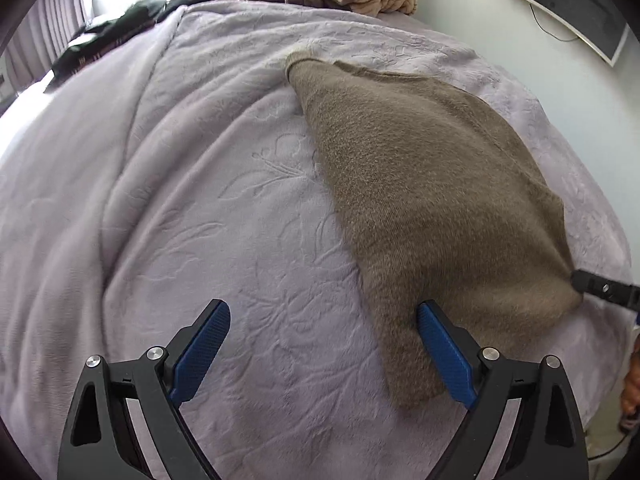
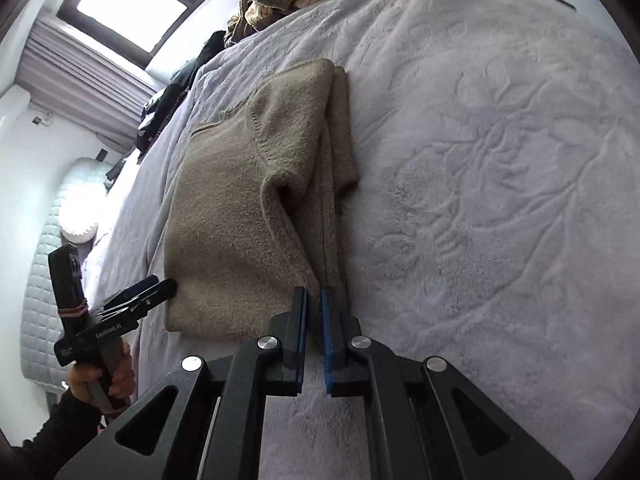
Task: Fold small clothes
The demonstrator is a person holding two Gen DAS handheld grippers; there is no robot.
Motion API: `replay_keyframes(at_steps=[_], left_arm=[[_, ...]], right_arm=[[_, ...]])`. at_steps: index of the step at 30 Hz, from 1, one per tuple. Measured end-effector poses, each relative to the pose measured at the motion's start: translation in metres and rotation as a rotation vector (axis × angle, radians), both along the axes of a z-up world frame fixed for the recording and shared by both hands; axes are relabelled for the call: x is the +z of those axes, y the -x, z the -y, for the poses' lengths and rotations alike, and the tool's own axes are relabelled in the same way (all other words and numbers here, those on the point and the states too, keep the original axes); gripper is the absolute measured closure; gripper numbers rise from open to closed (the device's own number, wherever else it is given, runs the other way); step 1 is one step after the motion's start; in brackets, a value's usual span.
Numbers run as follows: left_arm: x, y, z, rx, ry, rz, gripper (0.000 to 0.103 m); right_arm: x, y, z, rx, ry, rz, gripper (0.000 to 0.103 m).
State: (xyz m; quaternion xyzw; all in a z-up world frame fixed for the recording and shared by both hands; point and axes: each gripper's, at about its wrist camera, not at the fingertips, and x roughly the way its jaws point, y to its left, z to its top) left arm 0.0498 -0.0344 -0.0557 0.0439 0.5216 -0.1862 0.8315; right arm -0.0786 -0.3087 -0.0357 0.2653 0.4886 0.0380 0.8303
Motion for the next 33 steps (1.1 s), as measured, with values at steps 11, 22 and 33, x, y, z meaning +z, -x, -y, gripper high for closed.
replay_keyframes(at_steps=[11,22,33], left_arm=[[0.022,0.014,-0.010,0.078,0.013,0.026,0.008],[0.033,0.031,-0.009,0.111,0.010,0.047,0.008],[0.032,0.038,-0.006,0.140,0.008,0.028,0.008]], right_arm=[[0.049,-0.018,-0.027,0.034,0.058,0.098,0.094],[0.017,-0.016,-0.034,0.026,-0.008,-0.008,0.080],[0.019,-0.013,-0.038,0.036,-0.027,-0.002,0.052]])
